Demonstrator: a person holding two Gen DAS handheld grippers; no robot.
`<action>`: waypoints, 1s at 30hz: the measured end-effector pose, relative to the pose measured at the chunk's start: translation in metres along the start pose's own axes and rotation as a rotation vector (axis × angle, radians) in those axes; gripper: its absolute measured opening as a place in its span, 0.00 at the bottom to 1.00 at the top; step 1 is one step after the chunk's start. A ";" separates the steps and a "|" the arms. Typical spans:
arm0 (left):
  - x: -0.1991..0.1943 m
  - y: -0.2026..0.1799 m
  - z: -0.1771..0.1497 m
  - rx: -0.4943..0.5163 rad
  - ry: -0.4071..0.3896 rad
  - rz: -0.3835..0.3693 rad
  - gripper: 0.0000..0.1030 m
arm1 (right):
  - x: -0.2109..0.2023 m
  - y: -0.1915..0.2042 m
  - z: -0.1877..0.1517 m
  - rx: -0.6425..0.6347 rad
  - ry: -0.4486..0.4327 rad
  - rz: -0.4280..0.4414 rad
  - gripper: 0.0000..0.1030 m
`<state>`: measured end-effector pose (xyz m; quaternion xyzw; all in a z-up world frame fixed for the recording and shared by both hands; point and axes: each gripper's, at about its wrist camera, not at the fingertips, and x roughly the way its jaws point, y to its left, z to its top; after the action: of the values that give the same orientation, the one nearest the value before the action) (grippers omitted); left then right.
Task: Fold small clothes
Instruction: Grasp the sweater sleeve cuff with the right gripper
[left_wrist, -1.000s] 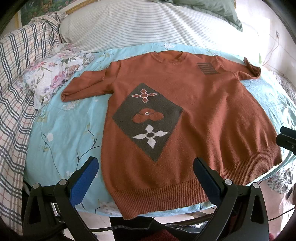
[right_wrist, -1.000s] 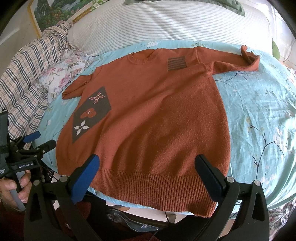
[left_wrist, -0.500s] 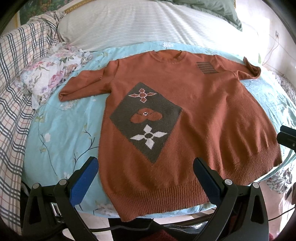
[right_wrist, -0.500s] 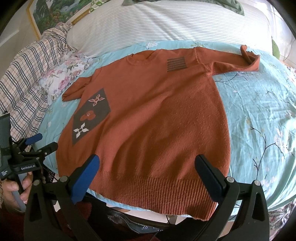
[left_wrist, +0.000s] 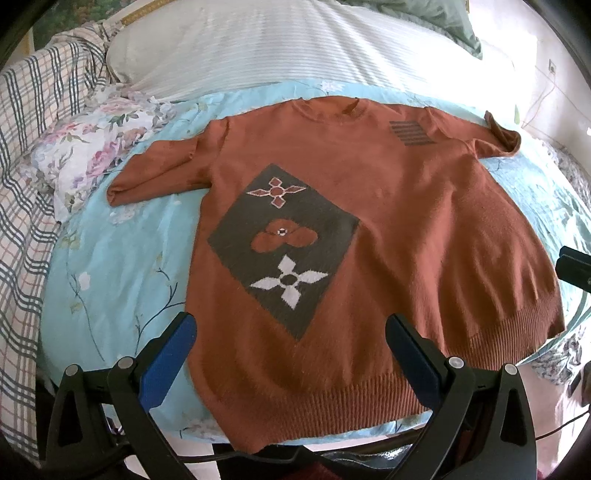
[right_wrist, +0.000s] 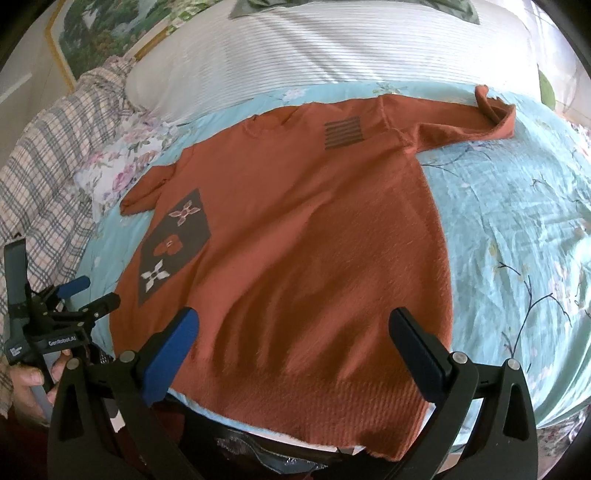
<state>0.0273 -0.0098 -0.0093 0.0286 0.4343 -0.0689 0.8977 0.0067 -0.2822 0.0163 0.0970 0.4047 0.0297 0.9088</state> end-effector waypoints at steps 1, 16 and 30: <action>0.001 0.001 0.002 -0.003 -0.003 -0.004 0.99 | 0.000 -0.005 0.003 0.007 -0.006 -0.009 0.99; 0.039 0.008 0.042 -0.016 0.010 0.052 0.99 | -0.003 -0.148 0.074 0.276 -0.130 -0.076 0.98; 0.085 -0.020 0.078 0.040 0.105 0.029 0.99 | 0.056 -0.371 0.225 0.527 -0.211 -0.207 0.68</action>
<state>0.1372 -0.0470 -0.0275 0.0564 0.4791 -0.0629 0.8737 0.2017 -0.6722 0.0480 0.2903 0.3093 -0.1796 0.8876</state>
